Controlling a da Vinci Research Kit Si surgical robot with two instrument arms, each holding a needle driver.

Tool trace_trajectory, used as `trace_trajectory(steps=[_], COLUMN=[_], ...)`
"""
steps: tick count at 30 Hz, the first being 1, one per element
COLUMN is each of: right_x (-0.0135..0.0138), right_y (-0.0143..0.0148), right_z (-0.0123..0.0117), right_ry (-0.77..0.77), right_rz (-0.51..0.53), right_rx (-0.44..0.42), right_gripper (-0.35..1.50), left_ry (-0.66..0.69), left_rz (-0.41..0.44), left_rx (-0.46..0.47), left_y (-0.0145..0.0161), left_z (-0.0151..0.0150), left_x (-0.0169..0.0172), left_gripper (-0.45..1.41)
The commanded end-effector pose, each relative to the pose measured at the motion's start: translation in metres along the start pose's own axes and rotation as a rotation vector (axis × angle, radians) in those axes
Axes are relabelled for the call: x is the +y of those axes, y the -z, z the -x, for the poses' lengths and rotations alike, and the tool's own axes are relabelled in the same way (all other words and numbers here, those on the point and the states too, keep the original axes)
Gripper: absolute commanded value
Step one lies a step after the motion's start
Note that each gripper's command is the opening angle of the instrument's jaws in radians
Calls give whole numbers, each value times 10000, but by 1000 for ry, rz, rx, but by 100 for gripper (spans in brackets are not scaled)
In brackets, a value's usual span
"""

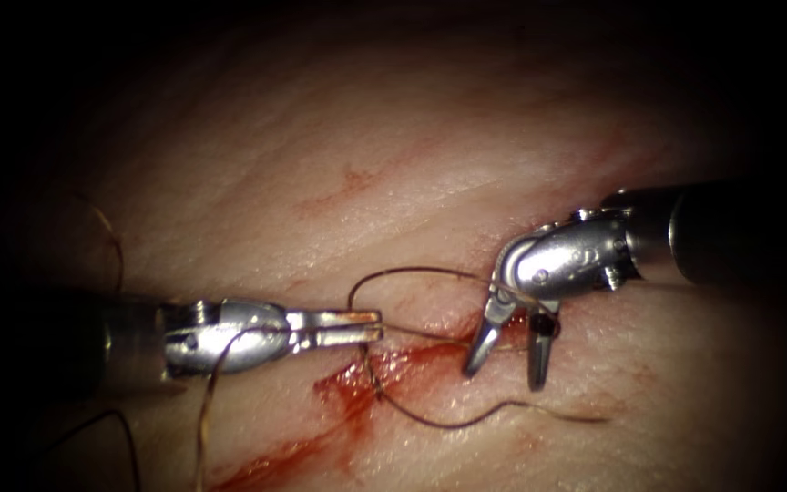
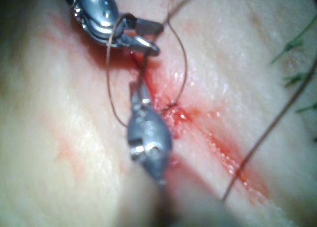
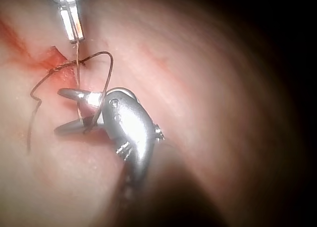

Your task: Wound Closure

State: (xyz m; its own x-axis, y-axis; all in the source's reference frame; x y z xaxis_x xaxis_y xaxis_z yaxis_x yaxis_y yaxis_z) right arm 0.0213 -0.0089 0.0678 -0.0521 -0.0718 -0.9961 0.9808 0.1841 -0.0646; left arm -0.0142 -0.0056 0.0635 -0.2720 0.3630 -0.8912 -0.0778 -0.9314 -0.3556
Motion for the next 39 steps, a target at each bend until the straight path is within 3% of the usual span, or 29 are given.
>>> trace_trajectory(steps=[1, 17, 24, 25, 26, 27, 29, 36, 39], right_x=[3, 14, 16, 16, 16, 16, 17, 24, 36], right_y=[-4, -14, -21, -21, -21, -21, -22, -17, 2], right_z=[4, -33, -38, -38, -39, -39, -43, -43, -27], right_ry=[2, -14, -30, -30, -34, -34, -46, -122, -181], right_rz=[3, 73, 79, 78, 77, 77, 82, 179, 284], right_rx=[4, 77, 115, 115, 125, 125, 155, 185, 181], right_gripper=[51, 50, 18, 9, -12, -12, -35, -35, -35], left_ry=[2, -6, 4, 3, 2, 2, 2, 5, 5], left_rz=[4, 0, 0, -2, -2, -2, -1, -3, 1], left_rx=[2, -3, -5, -6, -7, -7, -6, -7, -8], left_y=[-6, 1, 10, 11, 13, 13, 14, 14, 22], left_z=[5, 20, 29, 30, 31, 31, 32, 34, 36], left_x=[1, 1, 8, 8, 8, 8, 7, 13, 35], left_gripper=[-45, -45, -45, -45, -45, -45, -45, -45, -45])
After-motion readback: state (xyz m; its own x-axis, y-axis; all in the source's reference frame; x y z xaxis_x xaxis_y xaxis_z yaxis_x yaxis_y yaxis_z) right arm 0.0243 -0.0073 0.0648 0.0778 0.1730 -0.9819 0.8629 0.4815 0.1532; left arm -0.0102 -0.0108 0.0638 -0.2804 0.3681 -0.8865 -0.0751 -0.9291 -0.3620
